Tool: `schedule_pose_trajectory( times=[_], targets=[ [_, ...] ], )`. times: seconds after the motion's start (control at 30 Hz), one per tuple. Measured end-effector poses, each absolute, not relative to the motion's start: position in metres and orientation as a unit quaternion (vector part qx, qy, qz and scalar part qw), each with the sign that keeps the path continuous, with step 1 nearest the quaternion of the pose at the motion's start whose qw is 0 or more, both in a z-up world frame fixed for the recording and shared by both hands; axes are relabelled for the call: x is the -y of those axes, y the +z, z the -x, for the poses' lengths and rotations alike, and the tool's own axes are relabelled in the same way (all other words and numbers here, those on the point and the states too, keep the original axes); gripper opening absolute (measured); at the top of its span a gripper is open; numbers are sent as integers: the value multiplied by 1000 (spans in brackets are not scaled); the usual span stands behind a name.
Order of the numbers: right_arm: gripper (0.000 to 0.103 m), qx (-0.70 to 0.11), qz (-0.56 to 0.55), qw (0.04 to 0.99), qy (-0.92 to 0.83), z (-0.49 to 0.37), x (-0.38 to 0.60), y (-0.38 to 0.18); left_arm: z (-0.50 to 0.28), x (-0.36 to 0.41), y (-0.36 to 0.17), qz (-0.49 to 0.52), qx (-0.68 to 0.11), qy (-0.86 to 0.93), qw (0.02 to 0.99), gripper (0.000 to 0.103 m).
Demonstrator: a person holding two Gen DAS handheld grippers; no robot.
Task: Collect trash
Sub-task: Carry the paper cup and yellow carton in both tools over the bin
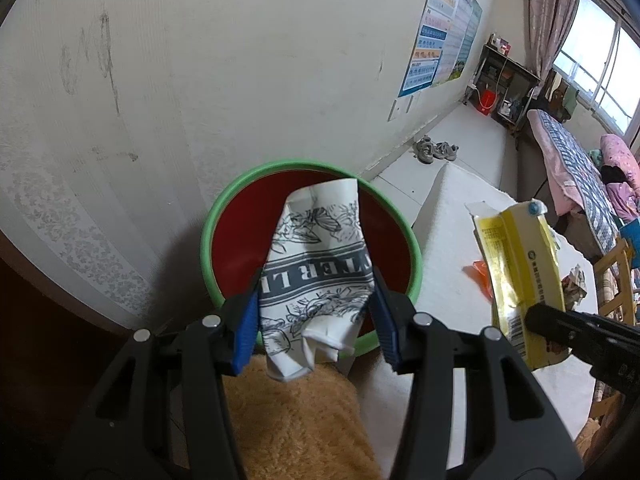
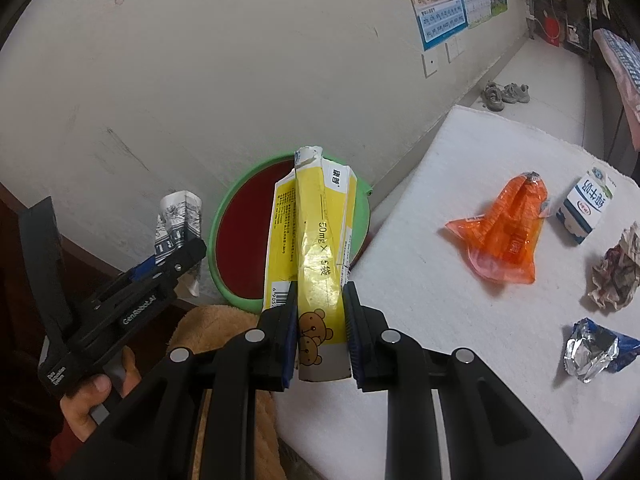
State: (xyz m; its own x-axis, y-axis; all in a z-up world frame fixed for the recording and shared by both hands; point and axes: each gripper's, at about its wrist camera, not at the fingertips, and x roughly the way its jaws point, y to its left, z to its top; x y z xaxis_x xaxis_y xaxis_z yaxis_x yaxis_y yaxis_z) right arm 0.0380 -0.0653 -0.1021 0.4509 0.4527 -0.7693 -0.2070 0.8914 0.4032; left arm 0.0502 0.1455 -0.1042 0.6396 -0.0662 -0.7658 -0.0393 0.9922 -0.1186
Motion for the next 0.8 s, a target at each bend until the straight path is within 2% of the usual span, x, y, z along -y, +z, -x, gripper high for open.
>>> schedule_pose_trajectory(
  times=[0.8],
  targets=[
    [21,-473,-128,849,199,-57,54,-92,-67,-163,-103,39,-422,15,906,47]
  ],
)
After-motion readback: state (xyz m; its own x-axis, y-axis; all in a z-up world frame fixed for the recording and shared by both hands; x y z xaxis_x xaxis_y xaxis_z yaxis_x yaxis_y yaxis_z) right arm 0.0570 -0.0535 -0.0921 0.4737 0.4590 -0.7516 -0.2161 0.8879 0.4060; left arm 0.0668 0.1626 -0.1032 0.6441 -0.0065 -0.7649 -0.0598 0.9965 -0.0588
